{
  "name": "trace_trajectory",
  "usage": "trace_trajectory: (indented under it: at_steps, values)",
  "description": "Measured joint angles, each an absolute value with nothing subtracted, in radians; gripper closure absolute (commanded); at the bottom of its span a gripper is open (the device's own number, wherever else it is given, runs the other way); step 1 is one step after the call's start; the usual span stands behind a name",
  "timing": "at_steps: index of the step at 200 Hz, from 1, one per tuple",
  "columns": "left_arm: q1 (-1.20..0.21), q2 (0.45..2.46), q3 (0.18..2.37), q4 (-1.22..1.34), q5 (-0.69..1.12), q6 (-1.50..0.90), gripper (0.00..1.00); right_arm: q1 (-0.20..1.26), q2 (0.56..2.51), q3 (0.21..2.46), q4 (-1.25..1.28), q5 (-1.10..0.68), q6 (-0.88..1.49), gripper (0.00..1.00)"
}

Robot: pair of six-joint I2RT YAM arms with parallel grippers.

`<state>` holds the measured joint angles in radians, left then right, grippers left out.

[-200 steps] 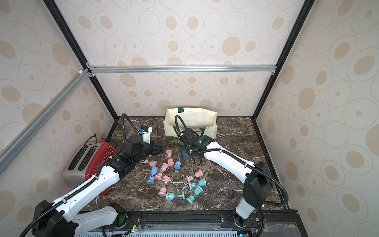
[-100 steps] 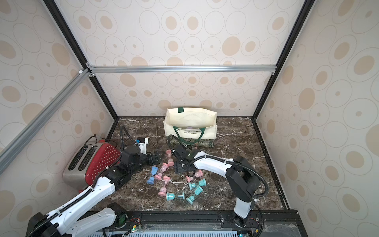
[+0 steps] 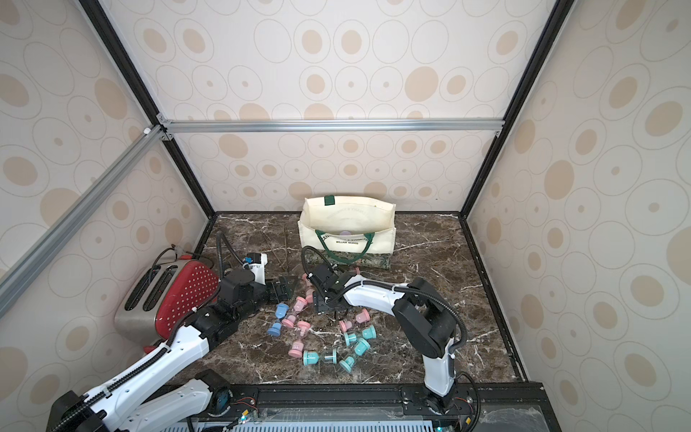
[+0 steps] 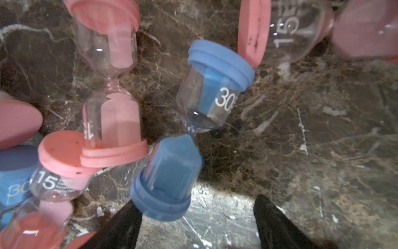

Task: Put the hourglass into the canvas bag
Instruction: Pick up the hourglass from the center of the board.

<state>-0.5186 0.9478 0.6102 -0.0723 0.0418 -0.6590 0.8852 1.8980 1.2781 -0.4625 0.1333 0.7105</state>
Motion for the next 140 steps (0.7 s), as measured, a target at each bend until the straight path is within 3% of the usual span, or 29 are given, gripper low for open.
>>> trace_trajectory:
  at_steps: [70,140]
  values:
    - [-0.519,0.949,0.61,-0.068,0.035,-0.659,0.02,0.886,1.95,1.339,-0.461,0.183,0.735,0.14]
    - [-0.519,0.994,0.612,-0.064,0.044,-0.651,0.03,0.886,1.962,1.33,-0.516,0.238,0.72,0.25]
